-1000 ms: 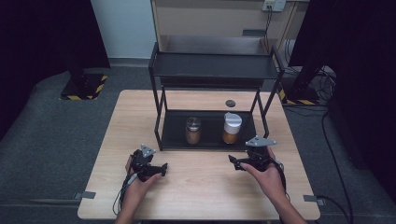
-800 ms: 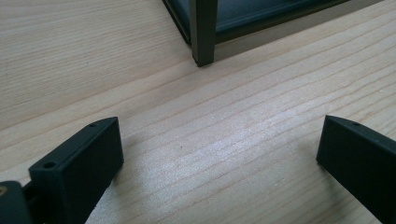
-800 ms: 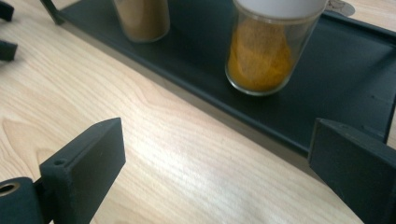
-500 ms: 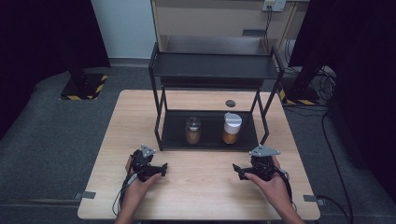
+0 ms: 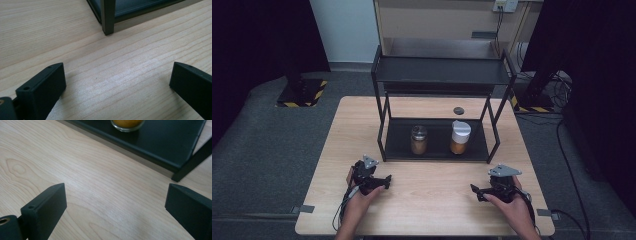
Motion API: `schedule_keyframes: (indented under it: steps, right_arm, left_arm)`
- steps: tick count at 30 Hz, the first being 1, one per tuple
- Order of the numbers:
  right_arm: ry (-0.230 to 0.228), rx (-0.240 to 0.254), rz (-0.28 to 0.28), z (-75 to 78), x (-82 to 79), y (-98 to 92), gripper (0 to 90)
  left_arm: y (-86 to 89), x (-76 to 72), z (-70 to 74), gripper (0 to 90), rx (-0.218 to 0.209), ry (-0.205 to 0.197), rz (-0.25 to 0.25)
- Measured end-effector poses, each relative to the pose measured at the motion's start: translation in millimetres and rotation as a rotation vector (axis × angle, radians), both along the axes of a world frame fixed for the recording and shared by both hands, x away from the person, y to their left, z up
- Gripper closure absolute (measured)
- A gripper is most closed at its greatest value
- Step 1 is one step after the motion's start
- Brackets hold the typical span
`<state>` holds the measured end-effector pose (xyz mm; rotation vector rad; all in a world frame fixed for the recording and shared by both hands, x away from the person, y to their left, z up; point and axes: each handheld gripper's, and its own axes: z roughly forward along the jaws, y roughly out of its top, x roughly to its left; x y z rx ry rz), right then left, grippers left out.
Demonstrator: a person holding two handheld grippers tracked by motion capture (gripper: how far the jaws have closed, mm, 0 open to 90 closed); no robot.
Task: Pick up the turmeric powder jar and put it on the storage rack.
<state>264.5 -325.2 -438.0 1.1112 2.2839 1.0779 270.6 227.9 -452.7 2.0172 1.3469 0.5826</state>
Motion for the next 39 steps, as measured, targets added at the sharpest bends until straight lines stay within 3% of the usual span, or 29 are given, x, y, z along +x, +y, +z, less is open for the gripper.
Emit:
schedule_keyframes:
  steps: [7,20,39]
  right_arm:
    - [0.025,-0.006,-0.016,-12.1,-3.4,-7.1,4.9]
    - [0.046,-0.024,-0.035,-20.6,-2.4,-11.3,4.9]
    - [0.066,-0.034,-0.041,-20.1,-0.5,-5.9,1.8]
  left_arm:
    - [-0.3,-0.8,0.0,0.0,0.000,0.000,0.001]
    - [-0.3,-1.2,0.0,0.0,0.000,0.000,0.000]
    - [-0.4,-1.5,0.0,0.0,-0.001,0.000,0.000]
